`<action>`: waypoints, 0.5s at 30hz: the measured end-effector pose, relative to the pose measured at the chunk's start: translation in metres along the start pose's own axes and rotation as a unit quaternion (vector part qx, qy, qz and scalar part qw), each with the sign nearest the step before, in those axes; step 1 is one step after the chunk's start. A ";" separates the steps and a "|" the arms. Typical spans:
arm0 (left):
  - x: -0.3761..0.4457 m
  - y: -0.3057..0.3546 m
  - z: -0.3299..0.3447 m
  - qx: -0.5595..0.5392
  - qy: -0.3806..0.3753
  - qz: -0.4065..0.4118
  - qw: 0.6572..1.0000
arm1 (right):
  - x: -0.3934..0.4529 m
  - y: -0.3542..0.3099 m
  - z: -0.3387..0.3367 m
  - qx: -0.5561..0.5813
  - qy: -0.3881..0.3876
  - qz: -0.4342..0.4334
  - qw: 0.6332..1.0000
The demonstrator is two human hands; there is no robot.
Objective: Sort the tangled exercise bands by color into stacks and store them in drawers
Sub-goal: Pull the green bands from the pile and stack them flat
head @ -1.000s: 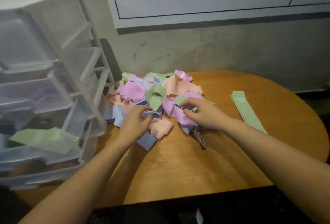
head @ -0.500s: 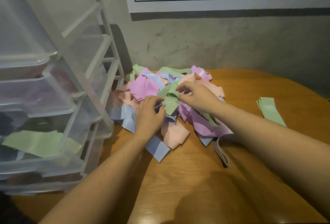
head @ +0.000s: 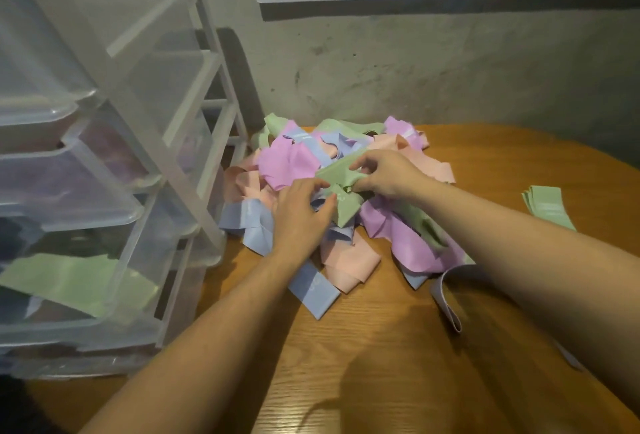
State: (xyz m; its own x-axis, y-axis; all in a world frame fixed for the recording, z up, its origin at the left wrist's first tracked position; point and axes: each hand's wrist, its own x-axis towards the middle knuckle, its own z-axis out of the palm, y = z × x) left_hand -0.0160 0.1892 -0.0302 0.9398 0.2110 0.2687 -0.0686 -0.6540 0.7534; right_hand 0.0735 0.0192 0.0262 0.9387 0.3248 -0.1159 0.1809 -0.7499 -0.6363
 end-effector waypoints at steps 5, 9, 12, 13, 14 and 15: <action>0.001 0.016 -0.001 0.033 -0.044 0.046 0.997 | -0.032 -0.001 -0.017 0.047 -0.041 -0.018 0.998; -0.006 0.027 0.002 0.000 -0.064 0.081 0.995 | -0.061 -0.003 -0.038 0.054 -0.061 -0.022 0.996; -0.012 0.037 0.001 -0.017 -0.067 0.085 0.994 | -0.080 -0.001 -0.051 0.104 -0.076 -0.001 0.992; -0.014 0.040 0.001 -0.019 -0.063 0.083 0.994 | -0.085 -0.001 -0.054 0.110 -0.071 -0.002 0.991; -0.015 0.043 0.000 -0.020 -0.058 0.083 0.995 | -0.089 -0.001 -0.057 0.121 -0.064 -0.001 0.991; -0.017 0.045 0.000 -0.022 -0.057 0.083 0.995 | -0.094 -0.002 -0.059 0.138 -0.061 0.000 0.989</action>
State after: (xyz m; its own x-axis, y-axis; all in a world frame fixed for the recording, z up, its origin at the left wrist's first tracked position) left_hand -0.0350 0.1565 -0.0012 0.9459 0.0170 0.3240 -0.2388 -0.6395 0.7307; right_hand 0.0026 -0.0442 0.0836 0.8938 0.4033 -0.1963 0.0777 -0.5702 -0.8178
